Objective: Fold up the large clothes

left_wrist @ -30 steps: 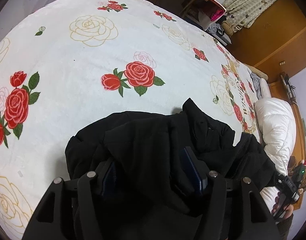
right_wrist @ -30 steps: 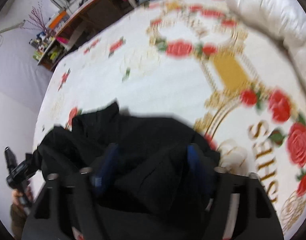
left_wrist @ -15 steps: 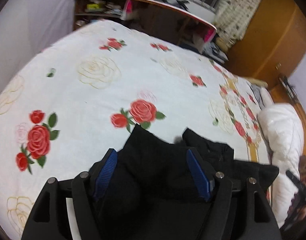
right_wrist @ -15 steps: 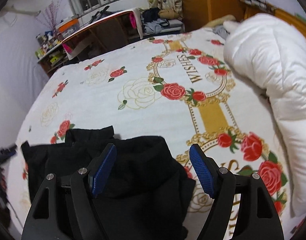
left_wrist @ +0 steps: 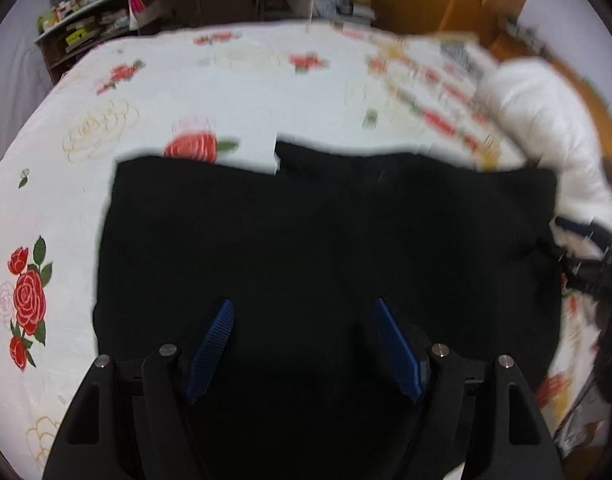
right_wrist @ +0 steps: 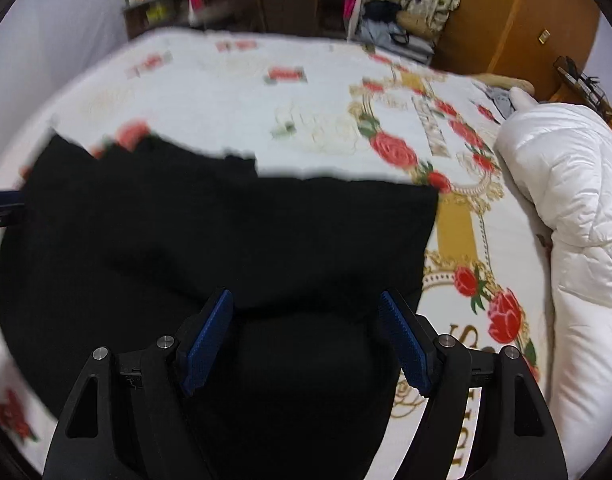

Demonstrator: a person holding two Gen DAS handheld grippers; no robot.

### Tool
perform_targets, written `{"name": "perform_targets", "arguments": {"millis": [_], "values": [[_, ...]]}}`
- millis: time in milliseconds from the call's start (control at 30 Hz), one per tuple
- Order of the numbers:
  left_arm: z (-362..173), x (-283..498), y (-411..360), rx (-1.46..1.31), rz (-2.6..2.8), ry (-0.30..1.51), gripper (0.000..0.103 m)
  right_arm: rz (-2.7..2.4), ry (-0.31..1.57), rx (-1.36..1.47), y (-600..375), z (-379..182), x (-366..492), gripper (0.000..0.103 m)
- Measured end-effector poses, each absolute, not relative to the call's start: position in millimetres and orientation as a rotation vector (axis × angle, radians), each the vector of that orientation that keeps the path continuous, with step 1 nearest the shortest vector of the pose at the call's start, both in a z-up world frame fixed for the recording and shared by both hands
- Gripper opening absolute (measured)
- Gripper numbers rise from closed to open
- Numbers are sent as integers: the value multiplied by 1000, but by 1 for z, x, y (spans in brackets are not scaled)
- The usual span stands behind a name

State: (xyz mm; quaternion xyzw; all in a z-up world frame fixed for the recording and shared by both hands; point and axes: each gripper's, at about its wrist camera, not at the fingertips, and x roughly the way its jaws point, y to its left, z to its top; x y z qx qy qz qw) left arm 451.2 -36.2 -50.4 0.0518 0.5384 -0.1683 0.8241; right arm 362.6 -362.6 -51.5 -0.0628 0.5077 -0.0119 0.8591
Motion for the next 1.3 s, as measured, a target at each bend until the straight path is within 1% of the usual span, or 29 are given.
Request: {"name": "perform_targets", "arguments": {"millis": [67, 200, 400, 500, 600, 700, 833, 900, 1033, 1133, 1200, 1300], "values": [[-71, 462, -36, 138, -305, 1195, 75, -66, 1120, -142, -367, -73, 372, 76], [-82, 478, -19, 89, -233, 1188, 75, -114, 1177, -55, -392, -98, 389, 76], [-89, 486, -6, 133, -164, 1145, 75, -129, 1185, -63, -399, -108, 391, 76], [-98, 489, 4, 79, -150, 1165, 75, -134, 1179, -71, -399, -113, 390, 76], [-102, 491, 2, 87, -133, 1178, 75, -143, 1182, -59, -396, -116, 392, 76], [-90, 486, 2, 94, -129, 1179, 74, -164, 1205, -74, -394, -101, 390, 76], [-64, 470, 14, 21, -150, 1130, 74, -56, 1055, -88, -375, -47, 363, 76], [-56, 463, 20, -16, -165, 1119, 74, -12, 1023, -73, -365, -35, 352, 76], [-55, 447, 22, -25, -195, 1127, 75, 78, 1011, -106, -332, -41, 334, 76], [-66, 435, 23, -11, -172, 1152, 75, 82, 1100, -160, -310, -78, 331, 76], [-66, 424, 27, -58, -202, 1164, 75, 54, 1131, -151, -306, -89, 328, 76], [-56, 408, 29, -24, -216, 1122, 75, 105, 1056, -43, -306, -59, 303, 76]]}}
